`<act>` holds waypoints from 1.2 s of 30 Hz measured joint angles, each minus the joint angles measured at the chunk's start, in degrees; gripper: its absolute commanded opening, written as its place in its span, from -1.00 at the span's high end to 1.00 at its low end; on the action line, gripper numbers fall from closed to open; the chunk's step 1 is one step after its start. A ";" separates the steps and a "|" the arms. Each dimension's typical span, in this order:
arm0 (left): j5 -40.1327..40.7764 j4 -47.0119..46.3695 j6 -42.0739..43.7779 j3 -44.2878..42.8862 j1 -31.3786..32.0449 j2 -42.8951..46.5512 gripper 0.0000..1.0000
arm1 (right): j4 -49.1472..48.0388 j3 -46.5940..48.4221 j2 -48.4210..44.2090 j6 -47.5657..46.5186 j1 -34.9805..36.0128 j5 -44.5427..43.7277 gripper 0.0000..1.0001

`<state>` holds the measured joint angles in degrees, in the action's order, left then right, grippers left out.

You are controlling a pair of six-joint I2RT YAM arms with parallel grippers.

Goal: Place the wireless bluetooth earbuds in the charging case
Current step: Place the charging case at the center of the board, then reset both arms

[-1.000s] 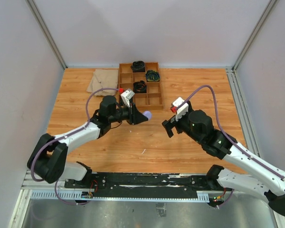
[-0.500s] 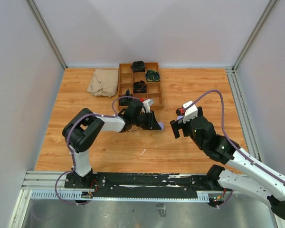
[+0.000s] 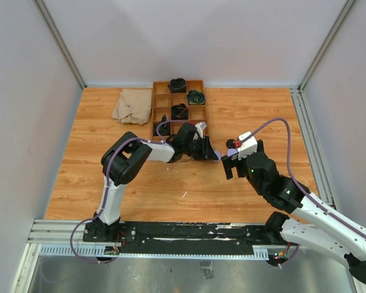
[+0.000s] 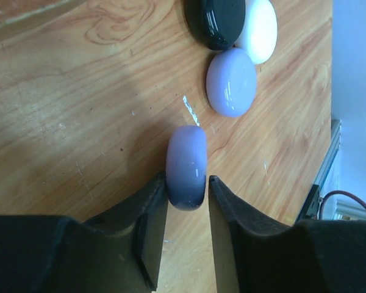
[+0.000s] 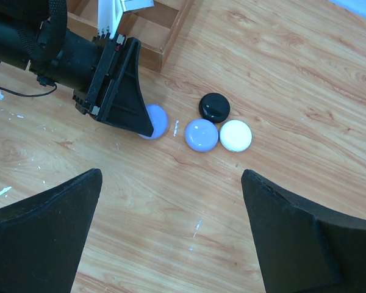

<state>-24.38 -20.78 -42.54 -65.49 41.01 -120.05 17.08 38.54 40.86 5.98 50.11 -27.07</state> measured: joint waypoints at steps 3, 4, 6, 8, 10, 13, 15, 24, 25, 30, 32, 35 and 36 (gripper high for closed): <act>0.83 0.20 0.02 -0.20 0.07 0.13 -0.05 | 0.22 -0.07 -0.63 0.09 0.00 -0.24 -0.97; 1.07 0.24 0.09 -0.22 0.07 0.33 -0.09 | 0.31 -0.07 -0.87 0.13 0.00 -0.42 -0.97; 2.38 0.83 0.74 -0.24 0.11 1.03 -0.18 | 0.37 -0.11 -1.25 0.28 0.00 -0.57 -0.97; 3.74 1.75 1.42 -0.24 0.17 1.77 -0.25 | 0.39 -0.11 -1.33 0.44 0.00 -0.66 -0.97; 5.14 2.86 2.25 -0.20 0.17 2.56 -0.30 | 0.46 -0.13 -1.33 0.63 0.00 -0.70 -0.97; 7.74 4.37 3.63 0.96 0.22 4.42 -0.39 | 0.85 -0.13 -1.33 1.01 0.00 -1.11 -0.97; 9.51 4.92 4.35 2.51 0.22 6.05 -0.48 | 1.16 -0.13 -1.33 1.29 0.00 -1.51 -0.97; 17.97 10.12 6.58 14.38 -3.23 19.26 -0.79 | 3.85 -0.13 -3.13 2.12 0.00 -3.76 -0.97; 18.69 10.73 6.75 16.15 -4.50 21.49 -0.89 | 4.24 -0.13 -3.45 2.21 0.00 -4.15 -0.97; 22.45 15.30 8.96 21.97 -11.26 33.99 -0.99 | 6.19 -0.13 -4.85 3.02 0.00 -6.25 -0.97; 24.41 17.35 10.23 23.10 -13.64 39.63 -0.99 | 7.08 -0.13 -5.31 3.13 0.00 -7.15 -0.97; 26.64 21.00 12.04 23.87 -16.06 47.56 -0.99 | 8.04 -0.13 -6.10 3.15 0.00 -8.41 -0.97; 27.45 22.23 12.55 23.98 -16.65 49.99 -0.98 | 8.31 -0.13 -6.34 3.15 0.00 -8.94 -0.97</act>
<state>3.07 1.45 -30.00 -41.52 24.36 -70.06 25.39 38.41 34.52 9.13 50.11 -36.01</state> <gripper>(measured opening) 0.993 0.986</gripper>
